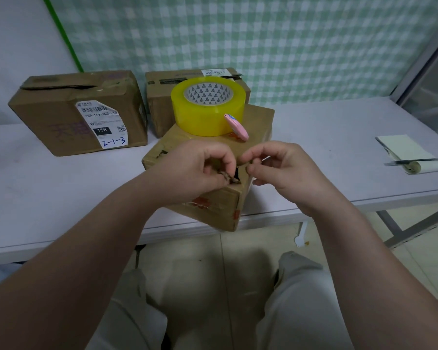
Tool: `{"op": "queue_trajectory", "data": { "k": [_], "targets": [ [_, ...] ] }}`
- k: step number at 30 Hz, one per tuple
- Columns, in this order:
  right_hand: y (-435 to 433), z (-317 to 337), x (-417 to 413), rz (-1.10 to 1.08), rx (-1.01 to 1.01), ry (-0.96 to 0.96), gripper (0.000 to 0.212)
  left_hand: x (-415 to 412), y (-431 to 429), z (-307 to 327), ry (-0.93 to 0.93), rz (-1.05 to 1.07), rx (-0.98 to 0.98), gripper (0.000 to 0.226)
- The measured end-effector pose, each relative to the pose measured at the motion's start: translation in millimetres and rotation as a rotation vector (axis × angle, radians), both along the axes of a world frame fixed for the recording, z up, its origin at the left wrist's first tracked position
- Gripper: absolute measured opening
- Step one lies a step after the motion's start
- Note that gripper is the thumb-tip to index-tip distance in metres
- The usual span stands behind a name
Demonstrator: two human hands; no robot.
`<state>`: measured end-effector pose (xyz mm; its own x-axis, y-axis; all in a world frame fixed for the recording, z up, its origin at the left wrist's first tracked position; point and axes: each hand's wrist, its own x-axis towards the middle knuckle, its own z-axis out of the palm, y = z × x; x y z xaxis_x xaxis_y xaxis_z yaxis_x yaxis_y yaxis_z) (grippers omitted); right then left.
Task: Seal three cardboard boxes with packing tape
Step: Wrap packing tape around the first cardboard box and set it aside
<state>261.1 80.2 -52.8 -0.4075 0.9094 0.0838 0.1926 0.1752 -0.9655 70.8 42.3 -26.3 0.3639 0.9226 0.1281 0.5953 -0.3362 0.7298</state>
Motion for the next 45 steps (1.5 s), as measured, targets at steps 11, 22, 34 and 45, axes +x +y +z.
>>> {"op": "queue_trajectory", "data": {
  "k": [11,22,34,45],
  "targets": [
    [16,28,-11,0.323,0.482,-0.704,0.028,0,-2,-4,0.008,0.025,0.11,0.016],
    [21,26,-6,0.316,0.476,-0.609,0.021,14,-2,-17,-0.04,0.191,0.208,0.007],
    [20,20,-2,0.252,0.42,-0.481,0.021,40,3,-14,0.254,0.52,0.236,0.031],
    [20,12,7,0.188,0.185,-0.242,0.028,26,13,7,0.196,0.291,0.033,0.016]
  ]
}}
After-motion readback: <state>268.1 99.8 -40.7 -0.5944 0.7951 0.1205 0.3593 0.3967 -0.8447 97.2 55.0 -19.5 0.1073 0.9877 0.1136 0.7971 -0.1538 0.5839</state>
